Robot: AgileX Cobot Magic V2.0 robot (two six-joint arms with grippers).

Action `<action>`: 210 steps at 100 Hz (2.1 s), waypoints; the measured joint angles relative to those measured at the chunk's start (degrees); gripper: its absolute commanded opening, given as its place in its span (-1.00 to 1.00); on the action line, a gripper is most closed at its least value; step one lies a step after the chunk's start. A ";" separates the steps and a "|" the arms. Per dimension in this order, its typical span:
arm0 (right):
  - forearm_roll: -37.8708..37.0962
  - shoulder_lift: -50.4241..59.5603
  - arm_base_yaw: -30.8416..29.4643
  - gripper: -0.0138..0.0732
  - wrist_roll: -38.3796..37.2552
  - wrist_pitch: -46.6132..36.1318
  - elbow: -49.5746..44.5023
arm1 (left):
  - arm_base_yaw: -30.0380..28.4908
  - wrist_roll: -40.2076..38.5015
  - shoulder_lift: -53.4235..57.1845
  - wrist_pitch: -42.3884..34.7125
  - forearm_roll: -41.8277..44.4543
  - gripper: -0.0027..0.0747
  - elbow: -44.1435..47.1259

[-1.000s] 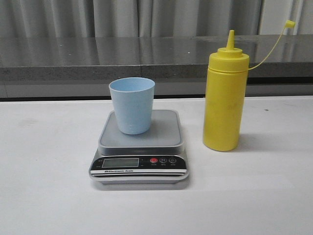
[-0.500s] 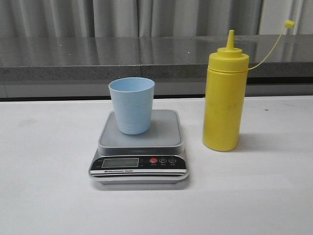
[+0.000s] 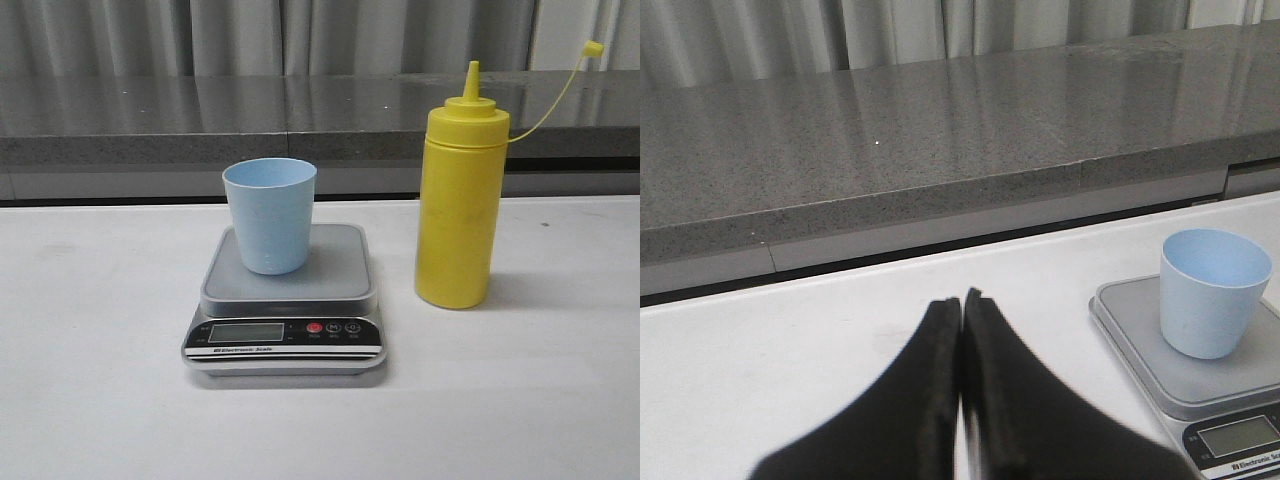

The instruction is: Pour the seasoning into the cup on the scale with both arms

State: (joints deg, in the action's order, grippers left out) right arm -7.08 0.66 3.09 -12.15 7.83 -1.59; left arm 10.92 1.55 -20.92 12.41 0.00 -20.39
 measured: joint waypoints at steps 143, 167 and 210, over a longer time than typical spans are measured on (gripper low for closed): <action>3.19 -60.73 10.86 -0.72 0.92 -16.10 23.65 | 0.00 0.00 0.00 0.00 0.00 -0.98 0.00; -2.92 -68.24 11.74 0.50 0.96 -27.83 20.37 | 0.00 0.00 0.00 0.00 0.00 -0.98 0.00; -7.78 -84.18 11.74 0.79 1.05 -51.18 20.25 | 0.00 0.00 0.00 0.00 0.00 -0.98 0.00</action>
State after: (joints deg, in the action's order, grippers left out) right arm -14.86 -83.52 14.83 -11.10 -43.35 18.66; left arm 10.92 1.55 -20.92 12.41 0.00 -20.39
